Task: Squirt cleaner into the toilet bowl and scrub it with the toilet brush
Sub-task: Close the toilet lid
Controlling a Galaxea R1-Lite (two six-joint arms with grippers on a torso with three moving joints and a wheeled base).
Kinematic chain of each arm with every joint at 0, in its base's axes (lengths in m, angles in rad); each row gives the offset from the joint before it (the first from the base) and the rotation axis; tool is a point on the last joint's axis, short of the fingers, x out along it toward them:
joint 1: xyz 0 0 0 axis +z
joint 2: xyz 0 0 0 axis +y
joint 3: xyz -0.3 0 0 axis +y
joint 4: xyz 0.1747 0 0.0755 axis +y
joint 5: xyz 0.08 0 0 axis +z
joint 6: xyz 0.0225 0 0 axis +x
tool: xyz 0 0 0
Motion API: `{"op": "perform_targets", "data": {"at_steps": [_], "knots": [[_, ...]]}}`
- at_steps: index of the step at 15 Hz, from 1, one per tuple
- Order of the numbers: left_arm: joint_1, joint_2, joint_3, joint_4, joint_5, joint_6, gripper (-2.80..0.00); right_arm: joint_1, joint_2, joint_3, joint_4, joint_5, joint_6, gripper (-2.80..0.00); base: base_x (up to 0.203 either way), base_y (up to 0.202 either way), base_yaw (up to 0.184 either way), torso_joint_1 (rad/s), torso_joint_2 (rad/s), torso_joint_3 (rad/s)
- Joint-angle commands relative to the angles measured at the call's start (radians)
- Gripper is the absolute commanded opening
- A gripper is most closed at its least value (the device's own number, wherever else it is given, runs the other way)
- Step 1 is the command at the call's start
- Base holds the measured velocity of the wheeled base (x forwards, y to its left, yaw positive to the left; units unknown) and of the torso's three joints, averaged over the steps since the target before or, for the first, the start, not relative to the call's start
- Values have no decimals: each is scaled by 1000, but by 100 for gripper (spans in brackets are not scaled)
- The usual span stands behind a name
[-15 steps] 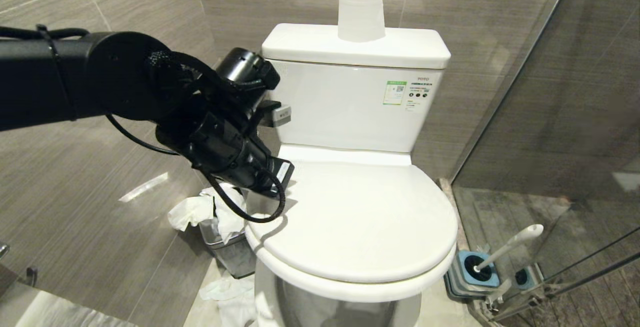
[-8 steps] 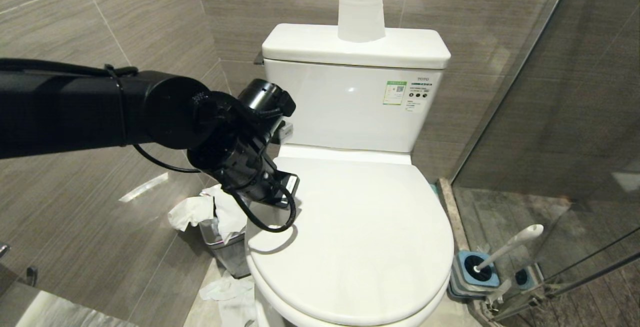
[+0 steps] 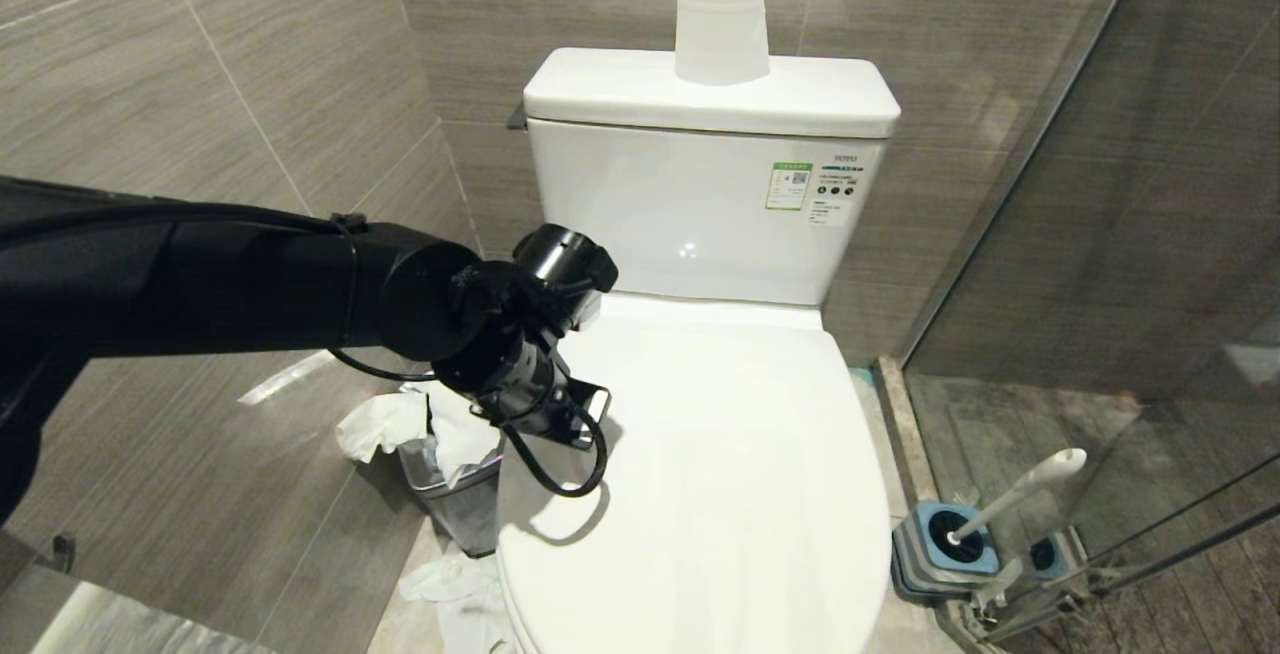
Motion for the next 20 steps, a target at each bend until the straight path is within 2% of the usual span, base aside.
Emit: {"op": "perform_targets", "data": {"at_steps": [1,20], "knots": [[-3,41,27,9,7,-1,-280,1,1,0,0,0,0,-280,0,0,0,0,0,0],[-11,151,58,9,5,-12,-280,0,1,0,0,0,0,-280,0,0,0,0,0,0]]}}
